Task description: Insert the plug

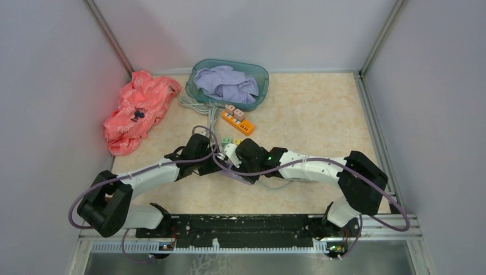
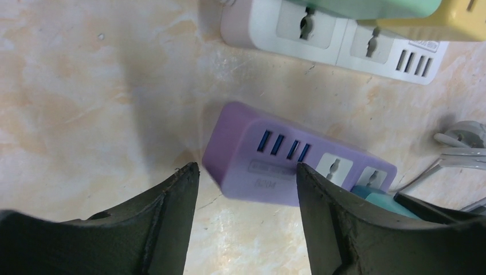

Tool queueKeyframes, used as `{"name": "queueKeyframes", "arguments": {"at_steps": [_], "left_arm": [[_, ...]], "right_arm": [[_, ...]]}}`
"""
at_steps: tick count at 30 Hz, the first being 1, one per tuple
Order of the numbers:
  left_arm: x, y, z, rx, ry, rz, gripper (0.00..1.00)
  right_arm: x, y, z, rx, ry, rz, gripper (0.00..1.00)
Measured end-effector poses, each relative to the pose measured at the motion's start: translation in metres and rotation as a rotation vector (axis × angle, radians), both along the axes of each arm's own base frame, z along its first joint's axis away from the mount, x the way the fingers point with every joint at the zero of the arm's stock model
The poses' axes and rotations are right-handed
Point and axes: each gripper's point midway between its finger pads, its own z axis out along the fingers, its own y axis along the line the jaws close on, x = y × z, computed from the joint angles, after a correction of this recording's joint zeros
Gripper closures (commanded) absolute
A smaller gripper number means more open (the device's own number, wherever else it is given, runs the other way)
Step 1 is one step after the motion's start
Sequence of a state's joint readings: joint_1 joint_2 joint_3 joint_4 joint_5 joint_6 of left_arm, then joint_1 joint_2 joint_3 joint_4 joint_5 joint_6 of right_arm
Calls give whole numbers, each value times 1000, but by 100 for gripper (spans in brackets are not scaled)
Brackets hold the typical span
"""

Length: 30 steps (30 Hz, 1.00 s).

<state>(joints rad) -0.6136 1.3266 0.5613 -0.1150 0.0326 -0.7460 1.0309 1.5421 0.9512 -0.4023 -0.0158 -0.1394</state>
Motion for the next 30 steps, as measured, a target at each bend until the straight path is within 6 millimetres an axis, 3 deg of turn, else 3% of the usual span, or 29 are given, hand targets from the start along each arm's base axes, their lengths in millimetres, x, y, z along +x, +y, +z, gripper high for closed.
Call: {"name": "queueKeyframes", "arguments": {"at_steps": [4,9,15,16,19,25,30], "left_arm": [[-6,9,1,30,10,17,26],[-7,20,15,50,-19,44,22],[4,29,52,40,-125,90,18],[6,31,59,39,-146,98,13],[12,40,79,42,-208,125,1],[21,65,119,91,-343,196,0],[25,95,159,161,-466,275,0]], "right_arm": [[4,4,4,20,-17,1,96],[3,4,5,25,-18,6,62],[5,-5,7,2,-26,-15,38],[6,-6,10,5,-33,-23,35],[11,-7,24,37,-66,-47,25],[29,-14,67,141,-157,-142,10],[64,-46,95,201,-234,-338,3]]}}
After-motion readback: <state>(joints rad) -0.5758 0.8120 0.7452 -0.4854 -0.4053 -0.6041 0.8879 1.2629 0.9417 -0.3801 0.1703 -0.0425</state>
